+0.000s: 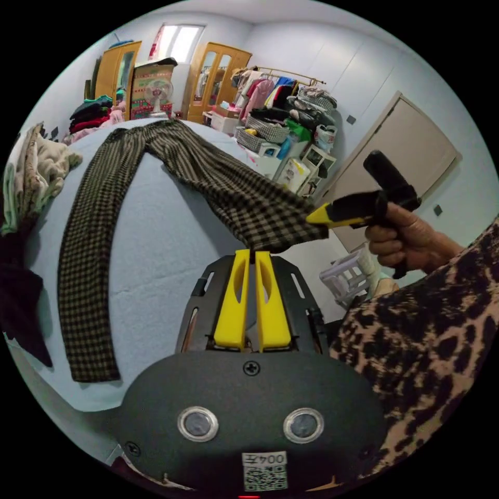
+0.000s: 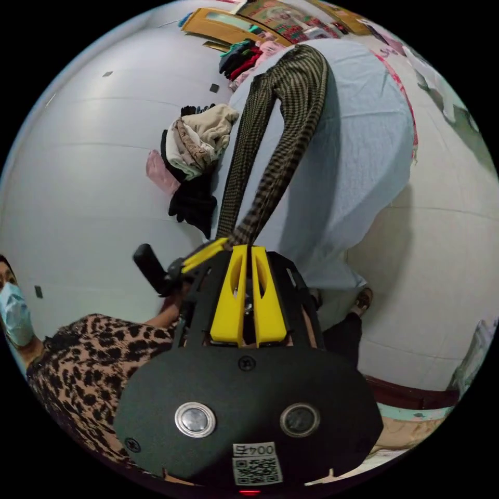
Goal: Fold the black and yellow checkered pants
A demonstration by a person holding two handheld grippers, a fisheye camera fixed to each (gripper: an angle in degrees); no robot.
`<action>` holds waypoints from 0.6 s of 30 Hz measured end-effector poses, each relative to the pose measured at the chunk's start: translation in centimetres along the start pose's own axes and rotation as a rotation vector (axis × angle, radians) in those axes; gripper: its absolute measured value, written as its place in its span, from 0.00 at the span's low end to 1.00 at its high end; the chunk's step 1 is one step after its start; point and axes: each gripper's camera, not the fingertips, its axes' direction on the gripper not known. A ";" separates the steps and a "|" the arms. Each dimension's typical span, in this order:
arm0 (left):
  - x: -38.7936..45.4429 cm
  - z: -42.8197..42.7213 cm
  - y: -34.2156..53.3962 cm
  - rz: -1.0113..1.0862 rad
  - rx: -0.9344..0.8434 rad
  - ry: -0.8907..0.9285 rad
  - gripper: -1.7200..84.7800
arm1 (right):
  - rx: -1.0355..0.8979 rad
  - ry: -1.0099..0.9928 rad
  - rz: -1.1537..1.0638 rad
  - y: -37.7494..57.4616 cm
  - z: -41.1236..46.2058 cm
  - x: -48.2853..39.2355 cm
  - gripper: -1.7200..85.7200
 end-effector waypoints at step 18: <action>-4.6 12.9 3.0 -0.101 -0.325 0.088 0.05 | -0.153 0.137 0.084 2.5 15.1 7.3 0.07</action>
